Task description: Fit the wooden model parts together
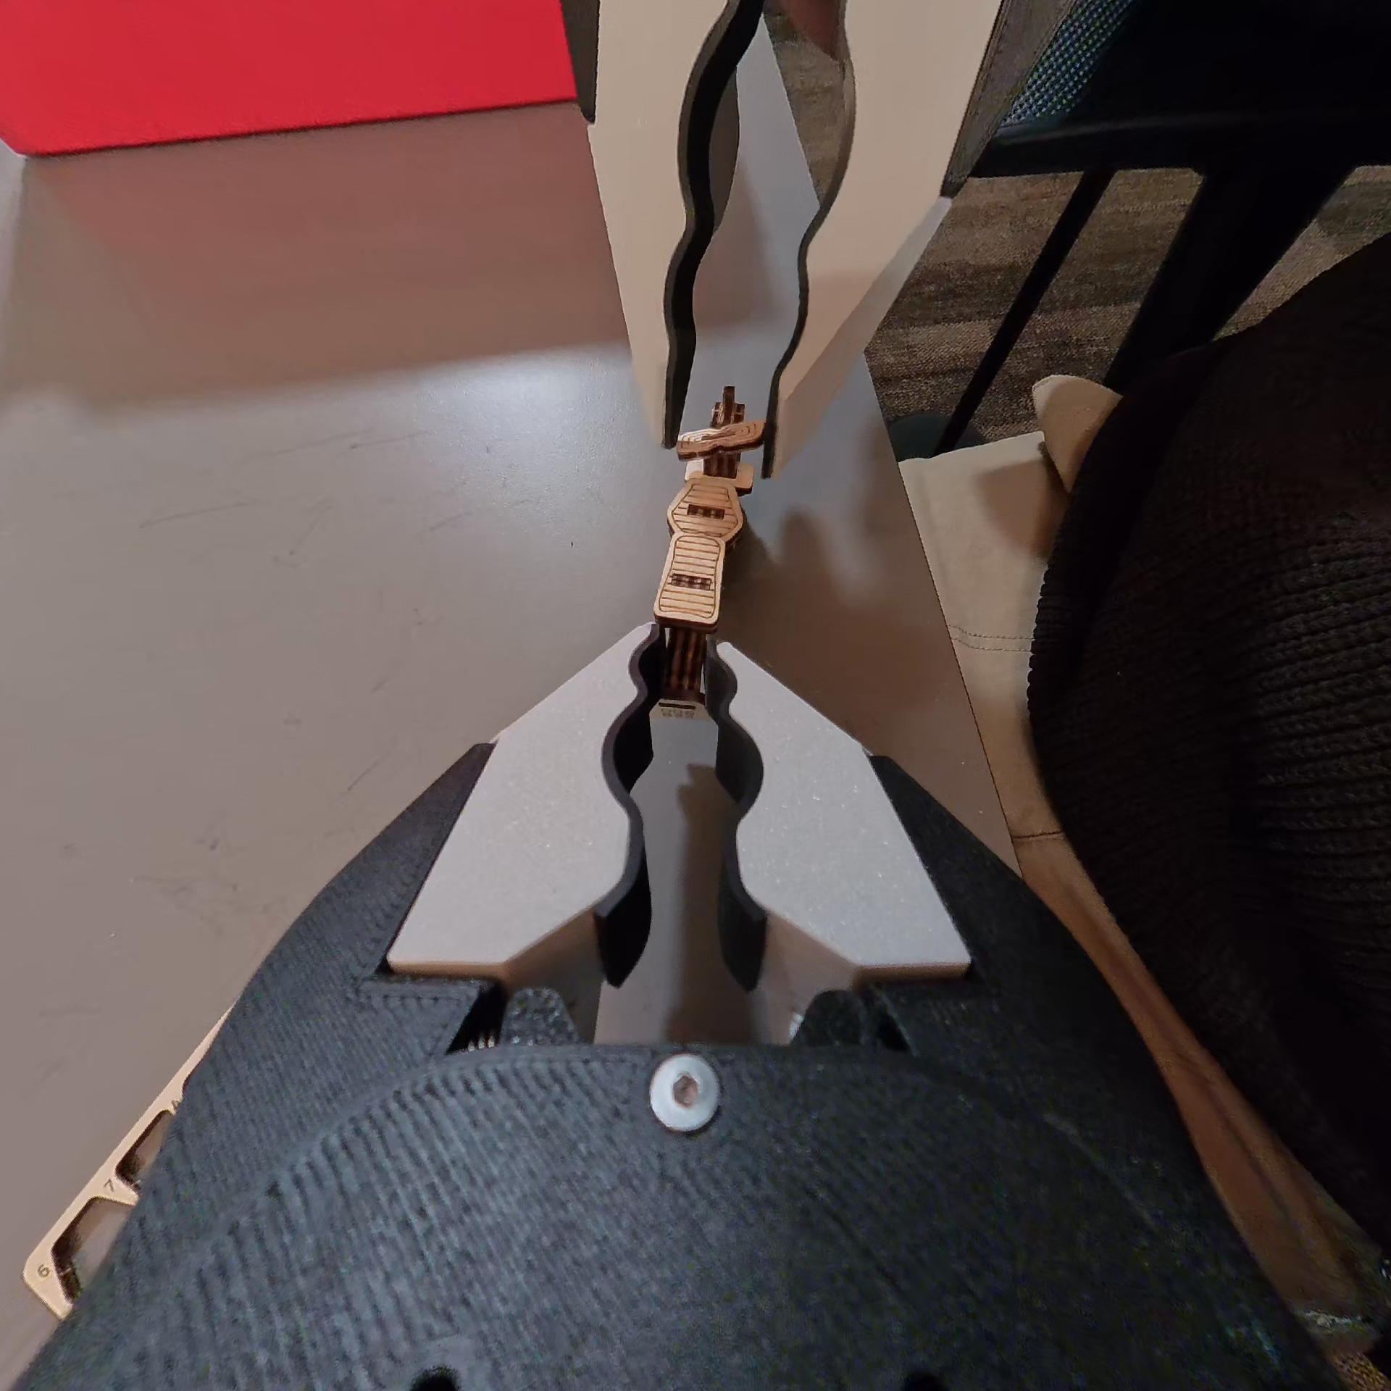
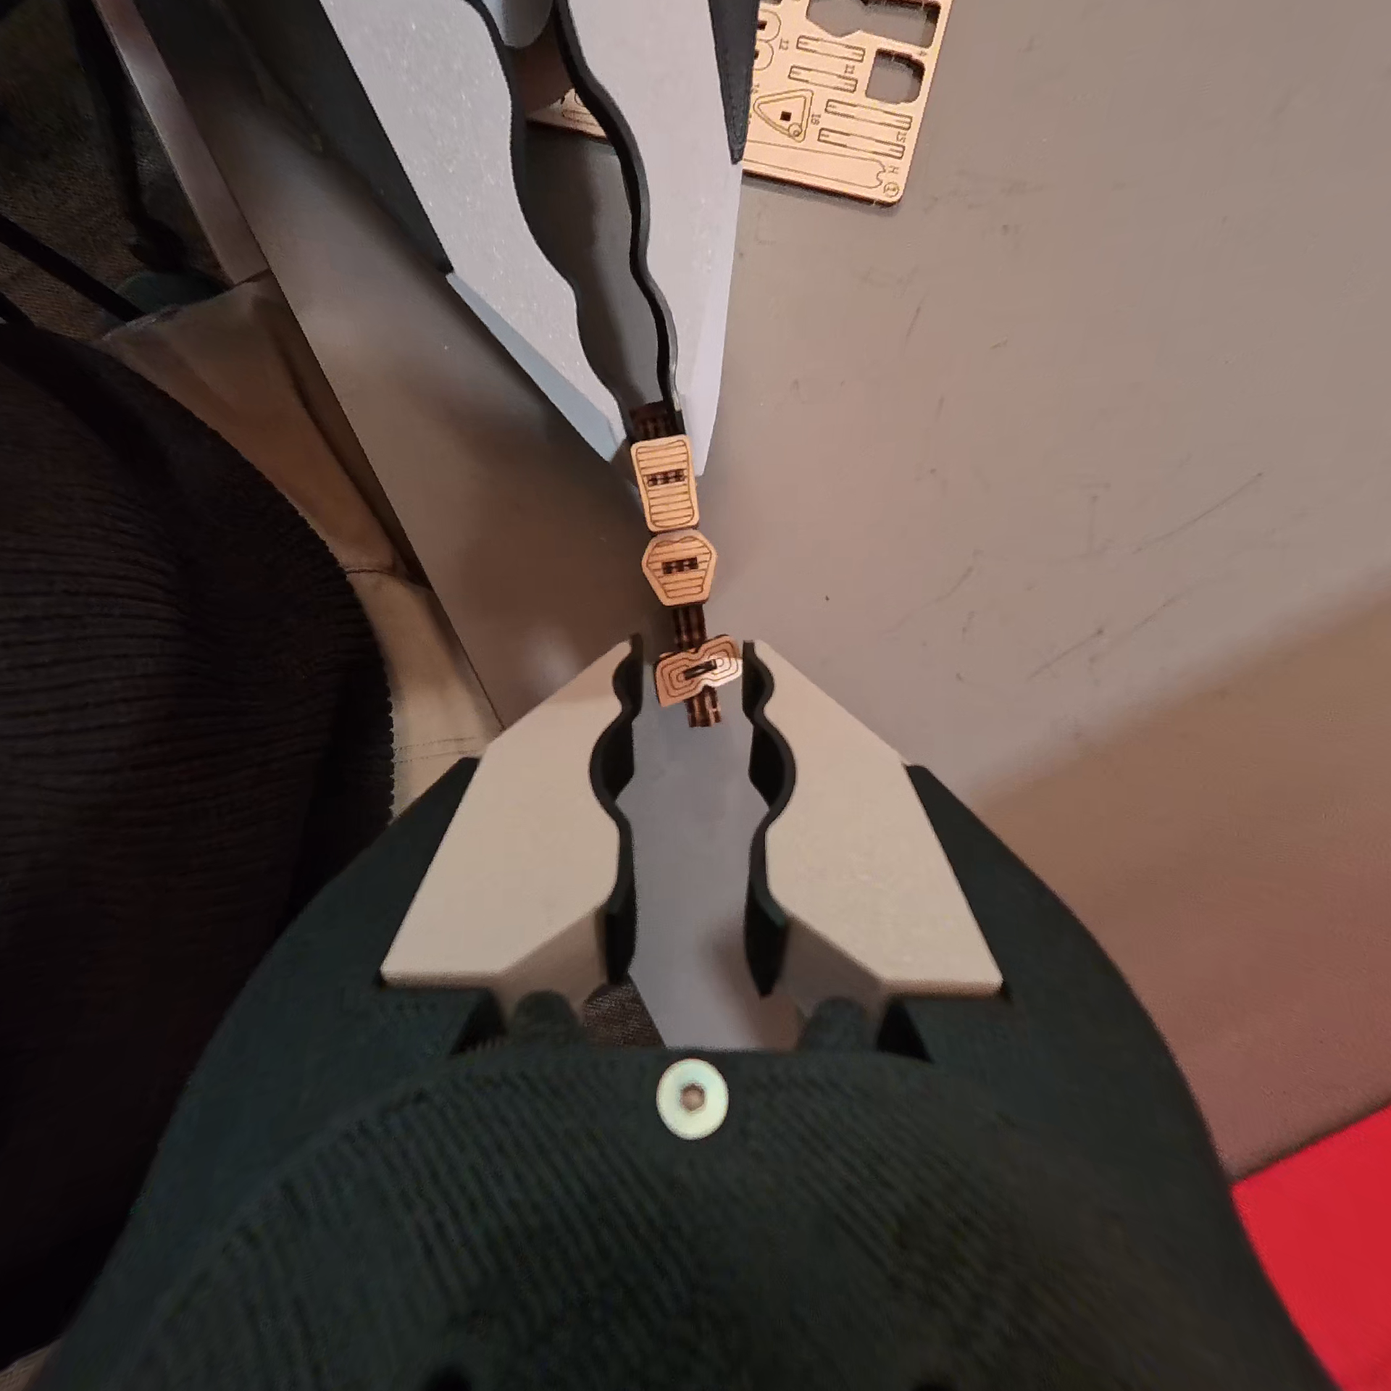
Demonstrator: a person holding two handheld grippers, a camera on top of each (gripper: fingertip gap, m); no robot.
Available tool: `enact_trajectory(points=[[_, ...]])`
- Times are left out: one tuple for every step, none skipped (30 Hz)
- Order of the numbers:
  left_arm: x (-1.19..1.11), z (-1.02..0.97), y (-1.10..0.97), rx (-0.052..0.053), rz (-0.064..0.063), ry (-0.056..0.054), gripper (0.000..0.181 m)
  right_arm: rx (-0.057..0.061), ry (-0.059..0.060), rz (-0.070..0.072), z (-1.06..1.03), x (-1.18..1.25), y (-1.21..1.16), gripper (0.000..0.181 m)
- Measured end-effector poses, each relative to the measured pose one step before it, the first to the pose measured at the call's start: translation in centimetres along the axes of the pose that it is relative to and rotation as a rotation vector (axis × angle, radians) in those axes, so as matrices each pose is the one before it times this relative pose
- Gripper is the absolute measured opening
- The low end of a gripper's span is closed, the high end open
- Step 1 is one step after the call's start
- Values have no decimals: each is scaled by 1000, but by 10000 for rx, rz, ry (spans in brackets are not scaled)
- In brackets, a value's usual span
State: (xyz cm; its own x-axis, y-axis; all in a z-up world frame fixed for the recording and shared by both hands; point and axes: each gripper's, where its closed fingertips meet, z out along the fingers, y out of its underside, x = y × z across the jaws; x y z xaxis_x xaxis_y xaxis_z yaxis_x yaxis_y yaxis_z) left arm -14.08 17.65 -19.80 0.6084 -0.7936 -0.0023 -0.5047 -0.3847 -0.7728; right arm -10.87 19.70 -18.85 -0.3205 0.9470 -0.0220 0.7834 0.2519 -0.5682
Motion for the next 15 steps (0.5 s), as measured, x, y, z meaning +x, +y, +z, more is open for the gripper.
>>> enact_trajectory(points=[[-15,-3,17,-2,-8,0,9,11,-49,22,-10,-68,-8,27],[-4,4,12,-2,-9,3,9,-6,-19,12,0,-38,-15,28],[-4,0,-2,3,-7,4,9,-5,1,-9,0,-18,-14,28],[-6,-7,-7,0,2,-3,9,11,4,-17,-38,-19,-36,29],[2,-6,-8,-1,7,-5,9,22,7,-14,-68,-21,-67,29],[0,-6,-6,-2,1,-9,9,39,2,-17,-118,-18,-90,29],[-3,-2,3,-2,-1,-2,9,52,4,-16,-159,-18,-106,30],[-5,9,-6,-2,0,-2,9,60,23,-5,-185,45,-110,30],[-5,-6,5,0,-1,1,9,63,39,-1,-208,93,-82,30],[2,-1,2,-1,-1,1,9,59,39,-7,-207,124,-50,31],[4,-2,3,-2,-1,2,9,65,11,-29,-189,95,-27,32],[7,-2,-2,4,3,0,9,87,-27,-73,-171,51,-13,32],[6,-10,-5,1,5,1,9,112,-66,-116,-126,-13,-5,34],[4,-1,-10,-2,3,0,9,140,-123,-138,-81,-93,-17,36],[12,-3,-12,2,5,1,9,177,-178,-142,-26,-146,-33,37]])
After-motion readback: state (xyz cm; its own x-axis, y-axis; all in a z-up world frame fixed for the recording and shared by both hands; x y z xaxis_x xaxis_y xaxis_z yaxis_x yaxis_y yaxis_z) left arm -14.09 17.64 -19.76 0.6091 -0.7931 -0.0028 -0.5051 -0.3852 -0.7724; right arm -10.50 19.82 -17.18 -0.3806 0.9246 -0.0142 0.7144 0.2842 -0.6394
